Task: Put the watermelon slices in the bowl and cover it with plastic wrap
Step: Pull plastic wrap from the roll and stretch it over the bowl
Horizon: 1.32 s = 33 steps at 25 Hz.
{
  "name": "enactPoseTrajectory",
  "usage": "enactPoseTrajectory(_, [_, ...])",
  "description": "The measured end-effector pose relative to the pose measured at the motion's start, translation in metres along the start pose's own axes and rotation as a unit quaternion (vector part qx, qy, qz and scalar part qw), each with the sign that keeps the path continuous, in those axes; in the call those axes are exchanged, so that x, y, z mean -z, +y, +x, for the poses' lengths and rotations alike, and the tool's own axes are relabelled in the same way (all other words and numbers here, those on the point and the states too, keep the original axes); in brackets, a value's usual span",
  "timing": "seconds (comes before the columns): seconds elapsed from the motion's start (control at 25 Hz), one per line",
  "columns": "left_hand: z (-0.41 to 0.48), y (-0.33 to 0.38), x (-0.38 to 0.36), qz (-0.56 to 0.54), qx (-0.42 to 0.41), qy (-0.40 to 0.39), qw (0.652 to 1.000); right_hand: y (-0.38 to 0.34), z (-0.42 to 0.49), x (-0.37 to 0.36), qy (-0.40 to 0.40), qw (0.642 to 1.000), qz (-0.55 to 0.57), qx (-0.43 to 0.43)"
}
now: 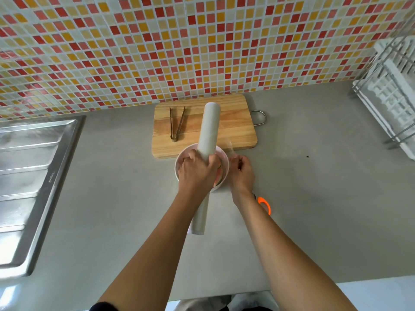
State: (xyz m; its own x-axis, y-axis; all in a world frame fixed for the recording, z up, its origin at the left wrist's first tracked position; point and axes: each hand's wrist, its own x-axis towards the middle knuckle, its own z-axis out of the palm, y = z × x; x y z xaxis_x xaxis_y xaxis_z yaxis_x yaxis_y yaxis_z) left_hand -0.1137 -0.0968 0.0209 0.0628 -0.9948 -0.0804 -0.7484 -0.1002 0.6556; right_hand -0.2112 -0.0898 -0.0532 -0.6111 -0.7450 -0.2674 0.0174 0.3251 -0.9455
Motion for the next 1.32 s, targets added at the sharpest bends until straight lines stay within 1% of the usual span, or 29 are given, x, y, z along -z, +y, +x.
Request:
enactPoseTrajectory(0.08, [0.002, -0.002, -0.001, 0.033, -0.003, -0.009, 0.999, 0.004, 0.003, 0.0, 0.006, 1.0, 0.011, -0.007])
enactPoseTrajectory(0.2, [0.006, -0.008, -0.001, 0.147, -0.034, -0.013, 0.988, 0.009, 0.006, -0.001, 0.004, 1.0, 0.018, -0.021])
enactPoseTrajectory(0.32, [0.007, -0.011, 0.004, 0.197, -0.005, 0.012, 0.98, 0.011, 0.008, -0.004, -0.014, 0.999, 0.013, -0.026])
enactPoseTrajectory(0.36, [0.007, -0.012, 0.005, 0.194, 0.011, 0.012, 0.981, 0.011, 0.008, -0.005, -0.02, 1.0, 0.008, -0.021])
enactPoseTrajectory(0.48, [0.005, -0.016, 0.006, 0.135, 0.052, 0.0, 0.99, 0.01, 0.011, -0.007, -0.031, 0.999, -0.01, -0.006])
enactPoseTrajectory(0.72, [0.005, -0.027, 0.003, 0.119, 0.031, 0.027, 0.992, 0.012, 0.019, -0.006, -0.043, 0.998, -0.032, 0.012])
enactPoseTrajectory(0.96, [0.01, -0.032, 0.008, 0.077, 0.078, 0.022, 0.994, 0.012, 0.017, -0.009, -0.041, 0.998, -0.039, 0.017])
enactPoseTrajectory(1.12, [0.01, -0.036, 0.015, 0.059, 0.103, 0.027, 0.993, 0.012, 0.015, -0.011, -0.042, 0.999, -0.022, 0.01])
enactPoseTrajectory(1.24, [0.011, -0.034, 0.018, 0.047, 0.101, 0.036, 0.993, 0.012, 0.015, -0.011, -0.041, 0.999, -0.014, 0.004])
enactPoseTrajectory(1.32, [0.01, -0.033, 0.019, 0.066, 0.085, 0.043, 0.993, 0.012, 0.015, -0.011, -0.04, 0.999, -0.013, -0.004])
